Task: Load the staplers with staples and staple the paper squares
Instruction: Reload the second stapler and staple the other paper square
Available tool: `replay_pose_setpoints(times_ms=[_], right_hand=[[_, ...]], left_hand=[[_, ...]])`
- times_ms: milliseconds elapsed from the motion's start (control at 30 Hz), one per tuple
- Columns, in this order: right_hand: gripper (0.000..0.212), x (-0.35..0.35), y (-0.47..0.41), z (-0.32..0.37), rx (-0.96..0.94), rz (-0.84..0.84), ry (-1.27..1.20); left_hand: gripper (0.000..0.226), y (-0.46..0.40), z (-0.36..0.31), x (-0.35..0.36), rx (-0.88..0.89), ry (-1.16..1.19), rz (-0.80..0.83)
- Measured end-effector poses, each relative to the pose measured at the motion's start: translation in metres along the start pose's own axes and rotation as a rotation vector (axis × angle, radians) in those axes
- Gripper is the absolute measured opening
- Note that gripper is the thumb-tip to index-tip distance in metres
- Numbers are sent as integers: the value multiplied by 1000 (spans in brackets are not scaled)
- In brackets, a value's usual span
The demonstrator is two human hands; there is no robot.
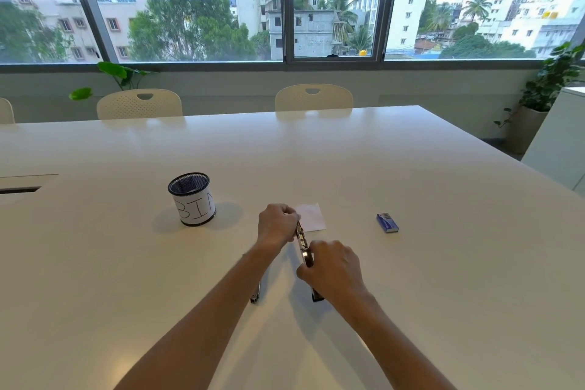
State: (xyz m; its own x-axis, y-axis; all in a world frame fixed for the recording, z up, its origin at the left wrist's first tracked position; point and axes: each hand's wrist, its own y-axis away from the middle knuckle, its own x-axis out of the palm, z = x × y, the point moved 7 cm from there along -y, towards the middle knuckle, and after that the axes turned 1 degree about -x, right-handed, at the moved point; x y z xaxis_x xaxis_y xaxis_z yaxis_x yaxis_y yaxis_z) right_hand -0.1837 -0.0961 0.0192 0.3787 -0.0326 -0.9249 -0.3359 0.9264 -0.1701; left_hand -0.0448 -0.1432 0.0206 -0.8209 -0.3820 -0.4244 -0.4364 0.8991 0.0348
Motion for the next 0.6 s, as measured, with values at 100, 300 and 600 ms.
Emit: replay_pose_setpoints(times_ms=[100,300,600], right_hand=[[19,5,5,-2,18,43,0],[25,12,10,-5,43,119,-1],[33,20,17,-5,55,137,31]], left_hand=[[17,1,2,8,-5,-104,62],[8,6,4,22,10,-236,166],[15,12,1,29,63,-425,186]])
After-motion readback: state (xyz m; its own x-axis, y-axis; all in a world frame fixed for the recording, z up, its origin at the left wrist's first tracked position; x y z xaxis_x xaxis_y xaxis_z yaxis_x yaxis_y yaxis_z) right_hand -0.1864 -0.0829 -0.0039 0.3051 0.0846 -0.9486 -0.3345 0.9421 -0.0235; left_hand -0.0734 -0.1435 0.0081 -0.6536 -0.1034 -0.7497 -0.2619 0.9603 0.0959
